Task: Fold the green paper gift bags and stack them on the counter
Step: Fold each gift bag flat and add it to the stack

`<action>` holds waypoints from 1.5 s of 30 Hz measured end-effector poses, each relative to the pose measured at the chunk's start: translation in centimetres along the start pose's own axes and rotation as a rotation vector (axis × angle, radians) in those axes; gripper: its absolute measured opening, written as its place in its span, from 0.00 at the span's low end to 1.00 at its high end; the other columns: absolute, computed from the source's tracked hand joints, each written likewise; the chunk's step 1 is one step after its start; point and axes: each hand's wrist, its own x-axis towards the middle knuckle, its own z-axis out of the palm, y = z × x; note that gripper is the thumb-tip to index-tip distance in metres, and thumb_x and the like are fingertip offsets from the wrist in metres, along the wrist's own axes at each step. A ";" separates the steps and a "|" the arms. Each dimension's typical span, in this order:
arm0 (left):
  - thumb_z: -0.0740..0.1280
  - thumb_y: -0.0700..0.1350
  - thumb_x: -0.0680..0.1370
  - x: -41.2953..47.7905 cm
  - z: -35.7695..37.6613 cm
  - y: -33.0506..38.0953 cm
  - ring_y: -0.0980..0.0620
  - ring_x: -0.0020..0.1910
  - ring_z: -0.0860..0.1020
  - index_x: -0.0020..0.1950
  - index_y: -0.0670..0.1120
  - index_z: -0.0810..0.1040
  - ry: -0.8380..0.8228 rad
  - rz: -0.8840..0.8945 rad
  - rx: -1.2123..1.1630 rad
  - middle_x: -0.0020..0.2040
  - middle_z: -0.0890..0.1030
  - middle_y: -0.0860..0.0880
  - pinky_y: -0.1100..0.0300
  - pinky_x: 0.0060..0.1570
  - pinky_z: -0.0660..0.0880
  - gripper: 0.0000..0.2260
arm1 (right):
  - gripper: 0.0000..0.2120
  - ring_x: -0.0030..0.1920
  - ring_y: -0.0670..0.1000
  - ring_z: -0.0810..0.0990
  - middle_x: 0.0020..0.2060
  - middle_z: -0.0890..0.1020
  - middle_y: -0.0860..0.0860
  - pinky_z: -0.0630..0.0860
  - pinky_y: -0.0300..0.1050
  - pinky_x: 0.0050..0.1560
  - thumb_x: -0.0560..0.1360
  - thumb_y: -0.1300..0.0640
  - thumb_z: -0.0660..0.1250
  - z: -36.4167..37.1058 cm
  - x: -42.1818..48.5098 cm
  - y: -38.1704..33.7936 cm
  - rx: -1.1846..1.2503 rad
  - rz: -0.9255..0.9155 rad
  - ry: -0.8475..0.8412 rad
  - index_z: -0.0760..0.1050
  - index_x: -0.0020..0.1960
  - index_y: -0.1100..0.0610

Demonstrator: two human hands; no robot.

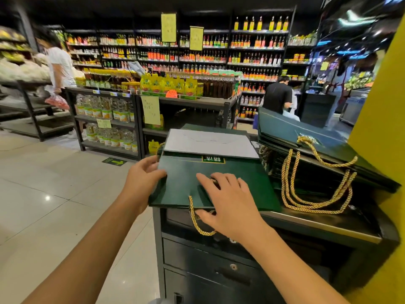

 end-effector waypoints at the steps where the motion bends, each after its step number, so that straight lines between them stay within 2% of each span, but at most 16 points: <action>1: 0.69 0.35 0.79 -0.1 -0.3 0.2 0.45 0.57 0.81 0.73 0.45 0.72 -0.012 -0.020 -0.063 0.58 0.83 0.49 0.49 0.49 0.80 0.22 | 0.39 0.73 0.59 0.65 0.74 0.67 0.52 0.64 0.66 0.73 0.76 0.38 0.66 -0.2 0.1 -0.4 0.010 -0.009 -0.009 0.53 0.81 0.45; 4: 0.68 0.35 0.80 -0.4 -0.5 1.1 0.46 0.55 0.83 0.71 0.42 0.74 -0.041 -0.026 -0.236 0.60 0.83 0.43 0.52 0.51 0.81 0.19 | 0.40 0.78 0.59 0.61 0.79 0.61 0.52 0.62 0.66 0.74 0.78 0.47 0.67 -0.8 0.4 -1.2 0.008 -0.025 0.004 0.47 0.82 0.44; 8: 0.63 0.45 0.83 -1.3 -0.2 2.5 0.48 0.53 0.85 0.67 0.42 0.76 -0.137 0.025 -0.458 0.56 0.86 0.44 0.55 0.47 0.83 0.14 | 0.43 0.66 0.57 0.79 0.68 0.78 0.53 0.80 0.62 0.60 0.67 0.64 0.79 -2.5 1.0 -1.2 0.110 0.005 0.291 0.67 0.78 0.50; 12: 0.61 0.45 0.85 -1.5 0.7 3.1 0.42 0.52 0.86 0.71 0.45 0.73 -0.187 0.052 -0.437 0.58 0.85 0.41 0.52 0.46 0.85 0.15 | 0.34 0.63 0.49 0.81 0.65 0.81 0.49 0.81 0.49 0.60 0.72 0.71 0.73 -4.8 1.3 0.2 0.295 0.030 0.574 0.72 0.74 0.51; 14: 0.61 0.45 0.85 -1.5 1.4 2.4 0.40 0.54 0.85 0.72 0.45 0.71 -0.210 0.057 -0.345 0.60 0.83 0.40 0.49 0.51 0.84 0.16 | 0.25 0.58 0.39 0.80 0.60 0.82 0.44 0.77 0.36 0.60 0.78 0.68 0.67 -6.4 1.4 0.6 0.471 0.084 0.620 0.73 0.73 0.51; 16: 0.65 0.48 0.82 -1.8 2.1 1.7 0.40 0.55 0.85 0.70 0.44 0.72 -0.255 0.037 -0.307 0.60 0.83 0.40 0.46 0.57 0.81 0.18 | 0.13 0.47 0.34 0.79 0.47 0.81 0.38 0.71 0.26 0.51 0.83 0.57 0.62 -8.1 1.2 0.8 0.641 0.130 0.719 0.77 0.66 0.53; 19: 0.68 0.51 0.76 -2.3 3.0 1.1 0.41 0.56 0.84 0.64 0.42 0.75 -0.307 -0.009 -0.298 0.62 0.81 0.40 0.48 0.60 0.80 0.20 | 0.08 0.39 0.38 0.77 0.35 0.79 0.36 0.72 0.32 0.43 0.83 0.49 0.61 -10.3 1.0 0.2 1.034 0.285 0.775 0.77 0.48 0.48; 21: 0.68 0.52 0.77 -2.6 3.6 0.9 0.43 0.58 0.82 0.63 0.42 0.75 -0.359 -0.023 -0.287 0.63 0.81 0.42 0.51 0.59 0.80 0.19 | 0.10 0.38 0.40 0.77 0.34 0.80 0.38 0.76 0.41 0.44 0.83 0.50 0.63 -10.8 1.1 -0.4 1.286 0.426 0.791 0.76 0.44 0.48; 23: 0.66 0.50 0.81 -3.0 4.1 0.7 0.45 0.59 0.83 0.68 0.44 0.74 -0.414 -0.006 -0.250 0.61 0.83 0.45 0.52 0.58 0.81 0.17 | 0.07 0.38 0.39 0.78 0.42 0.83 0.38 0.75 0.39 0.44 0.83 0.50 0.62 -11.0 1.0 -0.8 1.666 0.548 0.768 0.76 0.47 0.46; 25: 0.65 0.44 0.83 -3.4 4.2 0.6 0.46 0.57 0.84 0.70 0.46 0.71 -0.365 0.036 -0.239 0.57 0.86 0.47 0.54 0.52 0.83 0.15 | 0.07 0.27 0.40 0.71 0.44 0.83 0.42 0.69 0.32 0.29 0.83 0.47 0.59 -10.7 0.7 -0.9 2.018 0.639 0.644 0.74 0.48 0.45; 27: 0.65 0.41 0.83 -3.2 3.8 0.4 0.46 0.55 0.85 0.72 0.46 0.69 -0.278 0.062 -0.262 0.55 0.86 0.47 0.53 0.48 0.84 0.18 | 0.09 0.20 0.46 0.61 0.34 0.73 0.52 0.60 0.36 0.18 0.81 0.46 0.64 -10.3 0.3 -0.8 1.956 0.653 0.512 0.71 0.46 0.48; 29: 0.65 0.40 0.83 -2.8 3.0 0.2 0.47 0.54 0.85 0.75 0.49 0.66 -0.200 0.063 -0.341 0.56 0.86 0.47 0.49 0.47 0.83 0.21 | 0.07 0.24 0.51 0.75 0.36 0.77 0.55 0.71 0.37 0.22 0.79 0.52 0.69 -9.9 0.6 -0.7 1.870 0.560 0.495 0.73 0.50 0.53; 31: 0.63 0.38 0.83 -2.4 2.2 0.1 0.47 0.53 0.85 0.74 0.53 0.66 -0.126 0.076 -0.427 0.57 0.86 0.47 0.48 0.48 0.81 0.20 | 0.10 0.49 0.56 0.87 0.52 0.86 0.57 0.84 0.47 0.45 0.79 0.61 0.68 -9.6 1.1 -0.8 1.919 0.433 0.455 0.76 0.60 0.59; 33: 0.62 0.37 0.84 -2.0 1.4 0.3 0.49 0.52 0.85 0.72 0.54 0.67 -0.044 0.098 -0.488 0.59 0.85 0.47 0.51 0.46 0.79 0.19 | 0.17 0.60 0.57 0.84 0.58 0.85 0.56 0.79 0.56 0.61 0.78 0.64 0.70 -9.3 1.0 -0.4 1.859 0.391 0.400 0.75 0.65 0.60; 40: 0.59 0.36 0.85 -0.3 -2.3 0.5 0.43 0.61 0.81 0.76 0.53 0.66 0.144 0.158 -0.462 0.65 0.81 0.45 0.42 0.59 0.79 0.22 | 0.29 0.59 0.47 0.83 0.58 0.85 0.47 0.81 0.41 0.57 0.72 0.71 0.74 -7.6 -0.6 2.6 1.435 0.287 -0.039 0.72 0.68 0.52; 45: 0.58 0.35 0.85 0.3 -3.3 -0.3 0.46 0.58 0.83 0.78 0.51 0.67 0.148 0.118 -0.384 0.66 0.81 0.46 0.53 0.47 0.84 0.23 | 0.28 0.54 0.49 0.86 0.57 0.85 0.49 0.81 0.37 0.51 0.76 0.74 0.68 -6.6 -1.9 3.9 1.232 0.395 -0.235 0.71 0.66 0.48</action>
